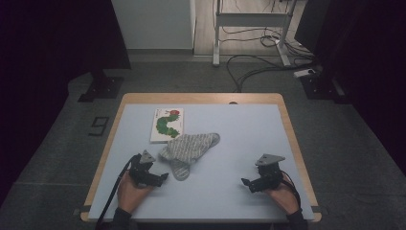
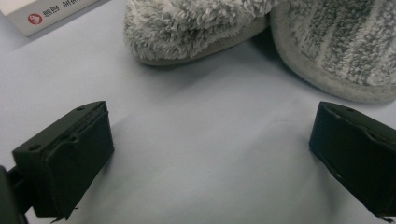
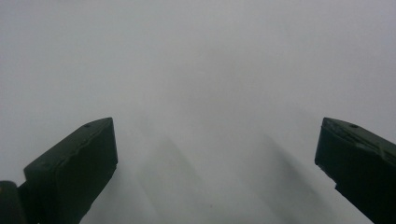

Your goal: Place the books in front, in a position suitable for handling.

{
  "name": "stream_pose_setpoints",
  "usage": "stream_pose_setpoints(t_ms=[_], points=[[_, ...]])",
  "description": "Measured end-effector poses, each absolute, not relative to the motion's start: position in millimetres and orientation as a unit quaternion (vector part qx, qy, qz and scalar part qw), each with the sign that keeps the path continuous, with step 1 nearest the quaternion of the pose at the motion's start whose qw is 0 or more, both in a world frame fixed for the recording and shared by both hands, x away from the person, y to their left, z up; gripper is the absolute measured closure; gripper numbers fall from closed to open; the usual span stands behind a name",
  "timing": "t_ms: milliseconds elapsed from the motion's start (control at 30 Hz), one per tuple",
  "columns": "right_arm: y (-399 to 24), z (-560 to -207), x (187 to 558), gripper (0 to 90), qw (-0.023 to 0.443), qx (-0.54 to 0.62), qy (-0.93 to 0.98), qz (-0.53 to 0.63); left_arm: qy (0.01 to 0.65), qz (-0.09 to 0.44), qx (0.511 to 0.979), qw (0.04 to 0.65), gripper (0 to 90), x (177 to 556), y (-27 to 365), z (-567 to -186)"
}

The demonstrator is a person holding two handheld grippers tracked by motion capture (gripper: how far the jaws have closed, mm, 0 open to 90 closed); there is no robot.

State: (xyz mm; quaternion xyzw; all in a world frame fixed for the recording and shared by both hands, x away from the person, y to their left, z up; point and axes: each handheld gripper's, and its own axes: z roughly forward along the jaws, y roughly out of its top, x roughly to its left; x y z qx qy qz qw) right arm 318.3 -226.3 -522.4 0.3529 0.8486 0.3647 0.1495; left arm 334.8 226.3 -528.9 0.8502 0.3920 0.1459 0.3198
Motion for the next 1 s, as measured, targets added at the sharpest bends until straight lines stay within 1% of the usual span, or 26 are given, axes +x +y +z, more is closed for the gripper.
stream_pose_setpoints(t_ms=[233, 1000], points=[[-216, -515, 324, 0.0, 0.148, 0.336, 0.853, 0.372, 0.392, 0.146, 0.850, 0.319, 0.0, 335, 226, -529], [-161, -493, 349, 0.0, 0.132, 0.278, 0.871, 0.382, 0.392, 0.146, 0.850, 0.320, 0.0, 335, 226, -529]])
